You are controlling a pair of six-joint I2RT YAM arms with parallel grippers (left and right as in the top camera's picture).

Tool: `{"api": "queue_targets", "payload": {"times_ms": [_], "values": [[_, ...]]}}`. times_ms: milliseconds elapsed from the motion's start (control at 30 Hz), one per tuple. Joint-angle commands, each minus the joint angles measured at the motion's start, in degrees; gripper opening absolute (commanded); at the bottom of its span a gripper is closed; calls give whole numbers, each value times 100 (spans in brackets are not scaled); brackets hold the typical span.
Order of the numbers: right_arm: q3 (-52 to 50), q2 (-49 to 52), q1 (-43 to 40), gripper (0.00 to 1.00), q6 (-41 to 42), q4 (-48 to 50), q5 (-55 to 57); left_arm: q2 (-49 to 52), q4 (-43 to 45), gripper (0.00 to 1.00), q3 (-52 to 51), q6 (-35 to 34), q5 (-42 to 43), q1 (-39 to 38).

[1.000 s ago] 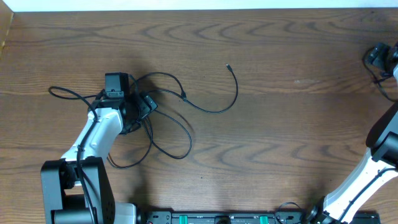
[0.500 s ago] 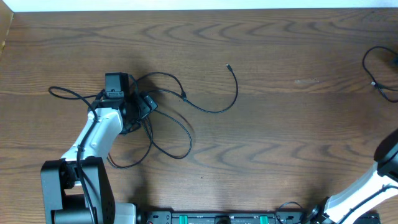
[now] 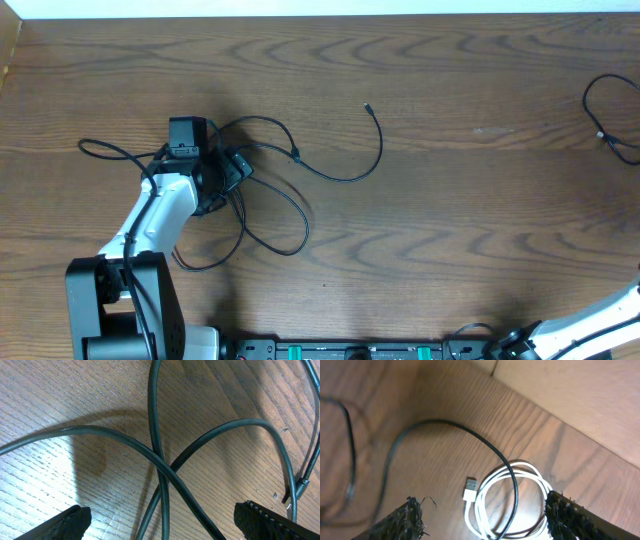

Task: Untangle cables
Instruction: 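Carry the black cable off the table to the right with the right gripper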

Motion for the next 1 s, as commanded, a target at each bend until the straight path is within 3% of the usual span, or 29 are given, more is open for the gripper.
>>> {"api": "queue_targets", "payload": {"times_ms": [0, 567, 633, 833, 867, 967], "values": [[35, 337, -175, 75, -868, -28, -852, 28, -15, 96, 9, -4, -76, 17], [35, 1405, -439, 62, -1104, 1069, -776, 26, -15, 96, 9, -4, -76, 17], [35, 1523, -439, 54, -1102, 1123, -776, 26, -15, 96, 9, -4, -76, 17], [85, 1486, -437, 7, -560, 1403, -807, 26, -15, 96, 9, -4, -76, 17], [107, 1440, -437, 2, -450, 1416, -837, 26, -15, 96, 9, -4, -76, 17], [140, 1226, -437, 1, -151, 1491, -1078, 26, -13, 96, 9, -4, -76, 17]]}}
